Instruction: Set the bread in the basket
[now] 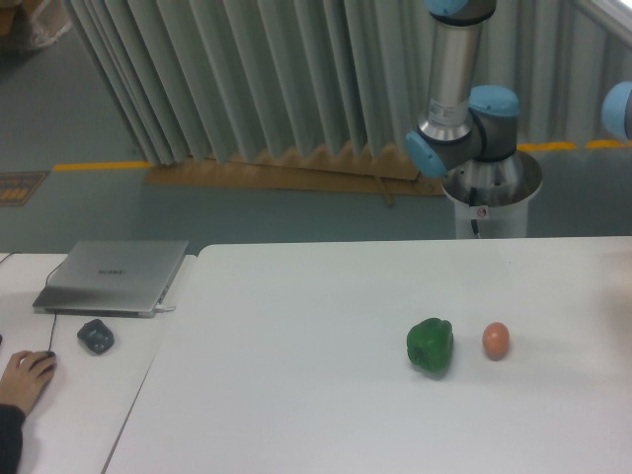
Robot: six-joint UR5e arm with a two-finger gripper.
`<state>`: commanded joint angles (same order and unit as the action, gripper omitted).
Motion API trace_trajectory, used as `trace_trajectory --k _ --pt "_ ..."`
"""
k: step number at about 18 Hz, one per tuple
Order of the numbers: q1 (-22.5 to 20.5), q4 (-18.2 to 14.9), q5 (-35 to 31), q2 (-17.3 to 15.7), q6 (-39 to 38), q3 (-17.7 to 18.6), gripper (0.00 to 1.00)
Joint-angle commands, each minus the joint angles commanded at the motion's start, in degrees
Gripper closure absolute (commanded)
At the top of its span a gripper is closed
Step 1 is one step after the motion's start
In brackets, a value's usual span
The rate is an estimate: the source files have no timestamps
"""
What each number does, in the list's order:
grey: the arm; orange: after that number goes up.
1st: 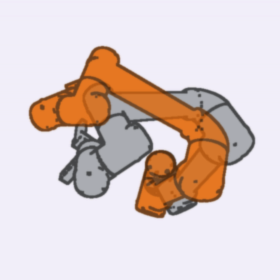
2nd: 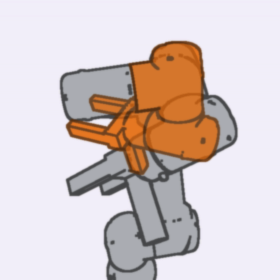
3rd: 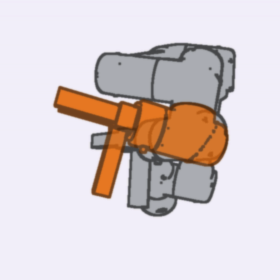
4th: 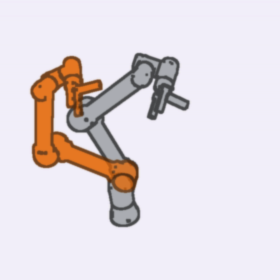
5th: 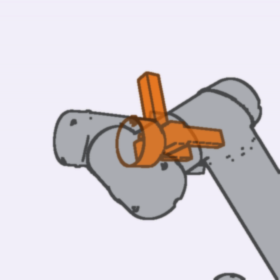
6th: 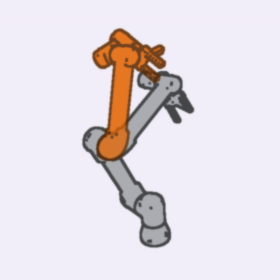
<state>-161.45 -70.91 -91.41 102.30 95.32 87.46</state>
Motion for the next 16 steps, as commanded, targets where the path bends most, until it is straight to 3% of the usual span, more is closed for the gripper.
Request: trace_trajectory --k 11,16 --pt "-1.8 -2.0 -2.1 1.3 27.4 -0.6 0.0" --pt "-2.0 -1.7 -2.1 1.5 28.0 0.8 0.0"
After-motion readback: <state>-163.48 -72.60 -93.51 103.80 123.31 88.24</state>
